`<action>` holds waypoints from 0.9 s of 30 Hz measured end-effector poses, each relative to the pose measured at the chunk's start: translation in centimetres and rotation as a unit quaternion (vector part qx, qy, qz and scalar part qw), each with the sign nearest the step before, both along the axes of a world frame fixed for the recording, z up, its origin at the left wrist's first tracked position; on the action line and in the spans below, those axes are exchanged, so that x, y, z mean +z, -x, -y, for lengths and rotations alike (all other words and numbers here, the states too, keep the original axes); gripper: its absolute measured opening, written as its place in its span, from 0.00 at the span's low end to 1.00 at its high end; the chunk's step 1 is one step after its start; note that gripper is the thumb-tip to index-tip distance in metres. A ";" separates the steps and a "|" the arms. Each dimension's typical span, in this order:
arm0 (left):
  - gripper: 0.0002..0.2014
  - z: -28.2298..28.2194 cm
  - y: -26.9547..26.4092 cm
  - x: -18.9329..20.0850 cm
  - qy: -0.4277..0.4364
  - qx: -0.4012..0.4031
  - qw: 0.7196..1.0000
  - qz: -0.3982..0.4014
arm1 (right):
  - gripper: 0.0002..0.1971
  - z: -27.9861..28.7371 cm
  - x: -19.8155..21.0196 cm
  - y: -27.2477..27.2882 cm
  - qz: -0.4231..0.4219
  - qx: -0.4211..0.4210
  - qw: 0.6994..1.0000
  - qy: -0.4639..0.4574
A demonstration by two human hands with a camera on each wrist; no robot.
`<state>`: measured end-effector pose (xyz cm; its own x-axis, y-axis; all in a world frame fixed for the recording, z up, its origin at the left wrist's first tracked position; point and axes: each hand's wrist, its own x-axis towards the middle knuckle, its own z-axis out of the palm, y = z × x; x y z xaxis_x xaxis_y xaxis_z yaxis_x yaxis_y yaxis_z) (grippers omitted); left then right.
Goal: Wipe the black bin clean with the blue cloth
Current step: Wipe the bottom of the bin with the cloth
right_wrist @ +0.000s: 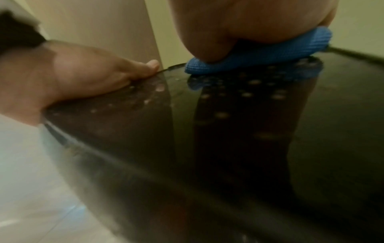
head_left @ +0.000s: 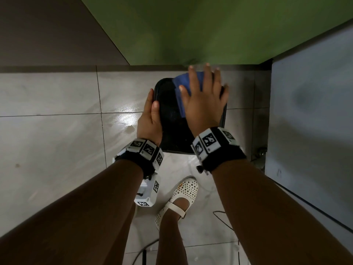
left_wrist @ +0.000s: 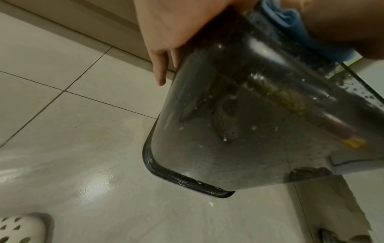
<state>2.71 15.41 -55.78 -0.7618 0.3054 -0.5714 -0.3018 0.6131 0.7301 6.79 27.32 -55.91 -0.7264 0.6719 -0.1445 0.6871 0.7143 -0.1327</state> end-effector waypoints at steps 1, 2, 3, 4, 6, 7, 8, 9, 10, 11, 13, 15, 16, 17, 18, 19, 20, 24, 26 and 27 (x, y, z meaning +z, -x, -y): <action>0.22 0.0 0.0 0.1 0.000 0.002 1.000 -0.001 | 0.28 -0.6 0.1 -0.7 0.003 -0.025 1.000 -0.007; 0.22 -0.1 0.0 0.1 0.001 0.001 1.000 -0.002 | 0.27 -1.0 0.2 -1.3 -0.002 -0.048 0.999 -0.012; 0.22 -0.1 0.0 0.1 0.002 -0.003 1.000 -0.002 | 0.26 -1.4 0.3 -1.8 -0.013 -0.066 0.998 -0.013; 0.22 -0.2 0.0 0.1 0.004 -0.010 1.000 -0.002 | 0.25 -1.4 0.2 -1.9 -0.024 -0.080 0.996 -0.005; 0.22 -0.3 0.0 0.1 0.006 -0.023 1.000 -0.007 | 0.22 -1.0 0.2 -1.5 -0.042 -0.109 0.993 0.003; 0.22 -0.3 0.0 0.0 0.008 -0.027 1.000 -0.012 | 0.22 -0.6 0.4 -1.1 -0.043 -0.116 0.992 -0.003; 0.22 -0.2 0.1 0.0 0.010 -0.031 0.999 -0.018 | 0.23 -0.1 0.6 -0.6 -0.030 -0.116 0.993 -0.001; 0.21 -0.2 0.1 -0.1 0.013 -0.032 0.999 -0.024 | 0.23 0.3 0.6 -0.1 -0.014 -0.106 0.994 0.009; 0.21 -0.2 0.1 -0.1 0.014 -0.033 0.999 -0.029 | 0.23 0.7 0.7 0.3 -0.012 -0.086 0.996 0.017; 0.21 -0.2 0.2 -0.2 0.015 -0.033 0.999 -0.032 | 0.23 1.2 0.7 0.6 -0.028 -0.057 0.998 0.018; 0.21 -0.1 0.2 -0.3 0.007 -0.030 0.999 -0.034 | 0.22 2.2 0.6 1.6 -0.050 0.015 0.999 0.011; 0.21 0.0 0.2 -0.5 -0.006 -0.024 0.999 -0.037 | 0.23 2.8 0.7 2.5 -0.035 0.089 0.995 0.016; 0.21 0.0 0.2 -0.6 -0.005 -0.024 0.999 -0.039 | 0.24 2.8 1.0 2.8 -0.026 0.118 0.992 0.026; 0.21 0.0 0.1 -0.7 -0.001 -0.026 0.999 -0.043 | 0.24 2.5 1.1 2.8 -0.018 0.140 0.989 0.037; 0.21 -0.1 0.1 -0.7 0.000 -0.029 0.998 -0.049 | 0.25 2.0 1.1 2.6 -0.008 0.153 0.987 0.052; 0.21 -0.5 -0.3 -0.6 0.001 -0.029 0.998 -0.057 | 0.26 1.0 1.0 1.8 -0.006 0.155 0.986 0.063; 0.21 -0.7 -0.5 -0.4 0.003 -0.025 0.998 -0.060 | 0.27 0.2 1.1 1.2 -0.009 0.142 0.987 0.070; 0.21 -0.8 -0.7 0.2 0.034 -0.013 0.998 -0.056 | 0.30 -2.2 1.3 -1.4 0.012 0.016 0.998 0.052; 0.21 -0.9 -0.7 0.4 0.040 -0.018 0.997 -0.060 | 0.29 -2.4 1.2 -2.6 0.060 -0.049 0.997 0.027; 0.21 -0.9 -0.7 0.4 0.040 -0.021 0.997 -0.061 | 0.29 -2.3 1.1 -2.9 0.075 -0.106 0.991 0.028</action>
